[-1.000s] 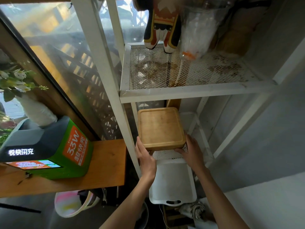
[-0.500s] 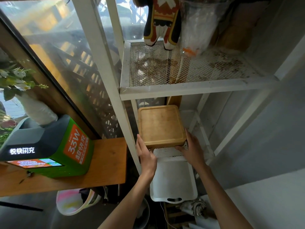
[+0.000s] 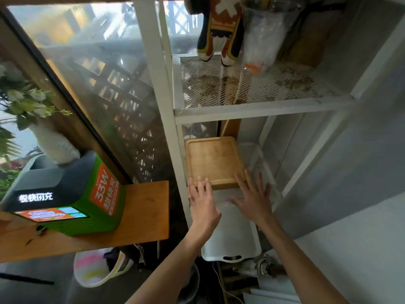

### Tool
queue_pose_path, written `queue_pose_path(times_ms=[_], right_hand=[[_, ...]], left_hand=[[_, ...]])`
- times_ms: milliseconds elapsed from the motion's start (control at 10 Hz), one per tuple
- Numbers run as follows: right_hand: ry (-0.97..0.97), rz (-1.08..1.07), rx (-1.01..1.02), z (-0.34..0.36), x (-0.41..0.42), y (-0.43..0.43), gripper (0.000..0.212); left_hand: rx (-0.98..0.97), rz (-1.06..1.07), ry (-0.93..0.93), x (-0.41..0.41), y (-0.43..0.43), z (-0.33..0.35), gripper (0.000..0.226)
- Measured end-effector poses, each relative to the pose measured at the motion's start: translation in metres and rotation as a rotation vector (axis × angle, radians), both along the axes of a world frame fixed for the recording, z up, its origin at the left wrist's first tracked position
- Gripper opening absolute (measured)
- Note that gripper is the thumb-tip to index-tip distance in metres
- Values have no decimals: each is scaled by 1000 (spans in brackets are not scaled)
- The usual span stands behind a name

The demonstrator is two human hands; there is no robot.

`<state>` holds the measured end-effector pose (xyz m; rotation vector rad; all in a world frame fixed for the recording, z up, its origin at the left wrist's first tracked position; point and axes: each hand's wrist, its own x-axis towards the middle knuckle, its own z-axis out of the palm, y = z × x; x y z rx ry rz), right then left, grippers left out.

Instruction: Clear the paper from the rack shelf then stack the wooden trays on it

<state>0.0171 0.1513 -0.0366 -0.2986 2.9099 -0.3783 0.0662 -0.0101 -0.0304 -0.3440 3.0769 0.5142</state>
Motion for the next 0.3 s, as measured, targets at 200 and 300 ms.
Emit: queue_pose_path(times_ms=[200,300], right_hand=[[98,-168,-355,26,4,-4,54],[-14,-418,-803,51,12,-16,36]], left_hand=[[87,-100,133,8,-7,38,40],[360,-167,192,17,-23,57,16]])
